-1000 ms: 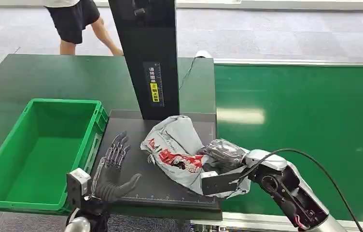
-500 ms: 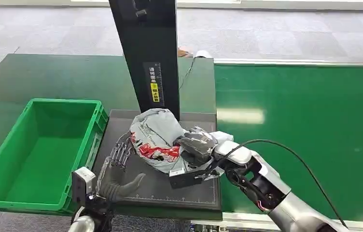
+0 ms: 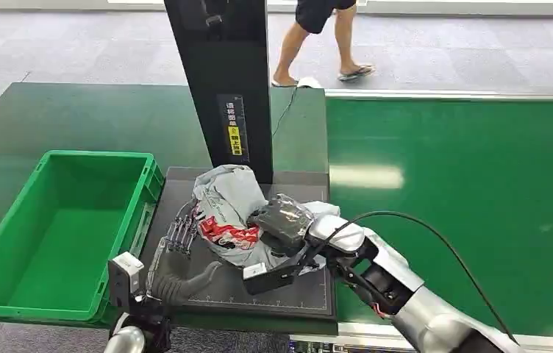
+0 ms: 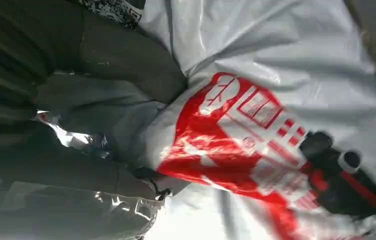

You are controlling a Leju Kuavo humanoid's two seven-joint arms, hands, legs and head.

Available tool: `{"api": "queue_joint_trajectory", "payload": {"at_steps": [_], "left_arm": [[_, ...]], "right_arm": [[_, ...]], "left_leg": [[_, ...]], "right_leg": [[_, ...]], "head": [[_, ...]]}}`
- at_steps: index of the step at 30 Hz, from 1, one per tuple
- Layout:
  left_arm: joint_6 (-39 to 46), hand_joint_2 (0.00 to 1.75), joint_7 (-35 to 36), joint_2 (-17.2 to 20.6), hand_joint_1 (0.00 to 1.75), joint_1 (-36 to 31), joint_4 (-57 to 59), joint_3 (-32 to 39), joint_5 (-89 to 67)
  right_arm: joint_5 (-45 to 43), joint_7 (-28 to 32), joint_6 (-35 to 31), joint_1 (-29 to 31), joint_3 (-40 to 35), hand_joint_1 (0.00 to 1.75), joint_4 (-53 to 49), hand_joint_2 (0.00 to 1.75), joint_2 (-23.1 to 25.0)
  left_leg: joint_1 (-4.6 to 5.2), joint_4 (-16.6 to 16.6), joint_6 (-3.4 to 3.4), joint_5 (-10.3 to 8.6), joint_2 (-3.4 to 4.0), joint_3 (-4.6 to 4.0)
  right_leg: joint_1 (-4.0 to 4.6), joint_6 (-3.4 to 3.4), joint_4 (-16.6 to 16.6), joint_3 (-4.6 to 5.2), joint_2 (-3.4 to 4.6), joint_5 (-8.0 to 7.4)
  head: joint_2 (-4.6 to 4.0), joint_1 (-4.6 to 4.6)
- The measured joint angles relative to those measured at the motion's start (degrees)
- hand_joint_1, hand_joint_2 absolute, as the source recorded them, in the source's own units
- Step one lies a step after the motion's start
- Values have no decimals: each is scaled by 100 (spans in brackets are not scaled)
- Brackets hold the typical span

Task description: Moved the parcel from conveyor to table for the left to box.

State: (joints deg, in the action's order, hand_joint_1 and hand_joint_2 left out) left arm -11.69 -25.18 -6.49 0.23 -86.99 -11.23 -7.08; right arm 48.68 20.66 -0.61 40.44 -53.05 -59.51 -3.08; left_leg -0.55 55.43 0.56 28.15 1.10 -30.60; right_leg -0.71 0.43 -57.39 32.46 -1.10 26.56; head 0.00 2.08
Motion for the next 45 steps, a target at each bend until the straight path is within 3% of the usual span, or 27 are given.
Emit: {"api": "queue_joint_trajectory", "payload": {"at_steps": [3, 4, 5, 6, 15, 16, 24, 26, 30, 34, 36, 42, 45], "left_arm": [[-13, 175, 0, 20, 0, -73, 81, 28, 92], [-13, 175, 7, 28, 0, -98, 112, 39, 109], [-15, 175, 9, 39, 0, -125, 138, 44, 122], [-15, 175, 11, 52, 0, -147, 162, 52, 146], [-15, 175, 81, 144, 0, -300, 197, 72, 94], [-9, 175, 81, 161, 0, -313, 214, 72, 87], [4, 175, 83, 275, 0, -325, 225, 74, 107], [-13, 175, 105, 297, 0, -325, 225, 74, 129], [-52, 175, 144, 308, 0, -320, 225, 72, 175], [-55, 175, 192, 291, 0, -284, 225, 28, 131], [-11, 175, 190, 276, 0, -214, 225, 2, 96], [-2, 175, 192, 264, 0, -133, 225, -50, 89], [74, 175, 210, 199, 0, -51, 199, -50, 19]], "right_arm": [[-103, 113, 22, 28, -175, 175, 380, 175, 332], [-120, 111, 11, 32, -225, 68, 498, 175, 422], [-118, 96, -44, 38, -256, 14, 588, 175, 478], [-96, 67, -164, 43, -286, 2, 677, 175, 529], [-382, 268, -1120, -37, -160, 0, 843, 175, 620], [-439, 319, -1260, -102, -77, 0, 797, 0, 620], [-1043, 623, -1567, -651, 799, 0, 366, 0, 605], [-1536, 824, -1438, -870, 1197, 0, 183, 0, 607], [-3402, 962, -517, -1329, 2055, 0, -280, 0, 696], [-6064, -168, 15, -1713, 3064, 0, -514, 0, 994], [-6787, -361, 18, -1897, 3444, 0, -538, 0, 1055], [-6806, -273, -72, -2157, 3854, 0, -648, 0, 1156], [-6086, 54, -895, -2282, 3878, 0, -869, 0, 1204]], "left_leg": [[-1, 0, 1, -1, 0, 0], [-1, 0, 1, -1, 0, 0], [0, 0, 1, -1, -1, 0], [0, 0, 1, -1, -1, 0], [2, 4, 1, 0, -1, 0], [2, 4, 1, 0, -2, 0], [1, 4, 1, 0, -2, -1], [2, 4, 1, 0, -2, -2], [2, 4, 0, 1, -2, -3], [2, 3, 0, 1, -6, -3], [2, 3, 0, 1, -3, -4], [2, 3, 0, 1, -1, -4], [2, 3, 0, 1, 2, -4]], "right_leg": [[2, 0, -1, 0, 0, 0], [2, 0, -1, 1, 0, 0], [1, 0, -1, 0, 0, 0], [1, 0, -1, 0, 0, 0], [-3, 0, 0, 0, -1, 0], [-2, 0, 0, 0, -1, 0], [-1, 0, 0, 1, -1, 0], [-2, 0, 0, 1, -2, 0], [-3, 0, 0, 2, -1, 0], [-2, 0, 1, 1, -3, 1], [-2, 0, 1, 2, -2, 0], [-2, 0, 1, 3, -1, 0], [-2, 0, 1, 4, 0, 0]], "head": [[0, 0], [0, 0], [0, -2], [0, -2], [0, 0], [0, -2], [0, -2], [0, 0], [0, 0], [0, 0], [0, 0], [0, 0], [0, 0]]}}
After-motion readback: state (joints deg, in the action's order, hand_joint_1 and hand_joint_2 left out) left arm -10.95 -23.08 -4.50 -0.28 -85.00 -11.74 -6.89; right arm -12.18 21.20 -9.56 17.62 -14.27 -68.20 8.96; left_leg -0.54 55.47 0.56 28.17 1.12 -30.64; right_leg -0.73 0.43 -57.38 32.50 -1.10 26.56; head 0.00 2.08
